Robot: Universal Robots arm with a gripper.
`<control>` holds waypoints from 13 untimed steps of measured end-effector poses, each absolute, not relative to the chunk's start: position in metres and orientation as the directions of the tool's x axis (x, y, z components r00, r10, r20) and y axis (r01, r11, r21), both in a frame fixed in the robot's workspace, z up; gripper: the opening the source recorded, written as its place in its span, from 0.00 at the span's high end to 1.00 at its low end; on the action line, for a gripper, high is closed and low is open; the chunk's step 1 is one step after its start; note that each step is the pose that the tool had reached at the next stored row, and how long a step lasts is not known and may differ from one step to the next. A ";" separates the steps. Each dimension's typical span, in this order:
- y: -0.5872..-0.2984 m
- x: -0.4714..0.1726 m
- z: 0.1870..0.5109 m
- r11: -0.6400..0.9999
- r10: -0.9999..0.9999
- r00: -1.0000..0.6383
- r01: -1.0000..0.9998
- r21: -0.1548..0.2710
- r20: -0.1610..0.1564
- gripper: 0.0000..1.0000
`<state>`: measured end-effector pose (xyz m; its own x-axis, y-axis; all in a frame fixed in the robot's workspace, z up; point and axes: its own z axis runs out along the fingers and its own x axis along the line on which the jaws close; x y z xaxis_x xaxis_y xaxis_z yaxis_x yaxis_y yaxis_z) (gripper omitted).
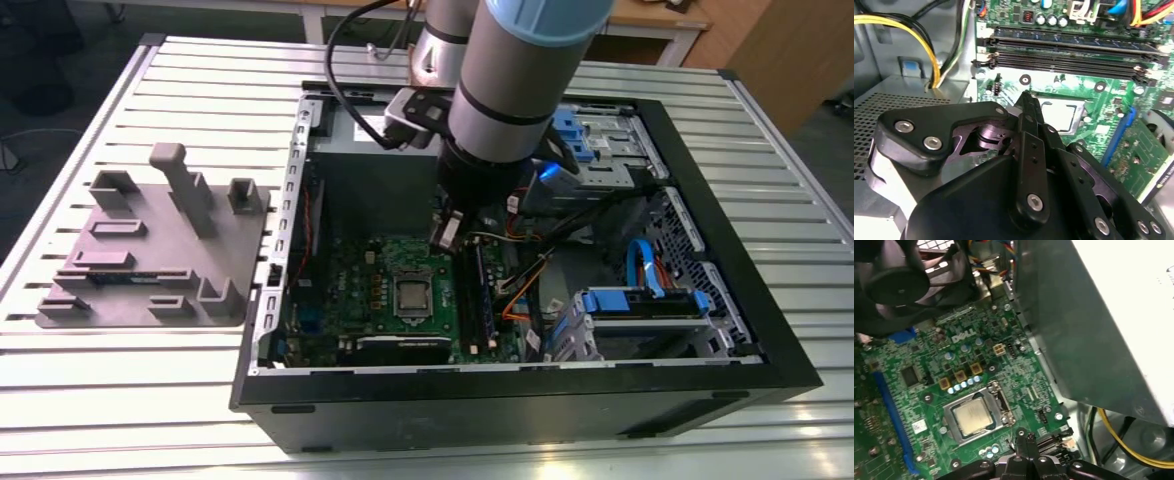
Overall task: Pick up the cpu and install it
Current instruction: 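Install the first cpu locking lever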
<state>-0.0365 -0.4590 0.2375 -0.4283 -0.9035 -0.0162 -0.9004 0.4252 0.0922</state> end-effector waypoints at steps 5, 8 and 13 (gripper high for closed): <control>-0.459 -0.039 0.237 0.396 -0.918 -0.397 -0.914 0.082 0.006 0.90; -0.460 -0.041 0.238 0.389 -0.921 -0.390 -0.918 0.078 0.004 0.90; -0.462 -0.043 0.238 0.385 -0.922 -0.386 -0.920 0.076 0.003 0.90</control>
<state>-0.0433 -0.4616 0.2375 -0.3860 -0.9225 0.0033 -0.9197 0.3851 0.0760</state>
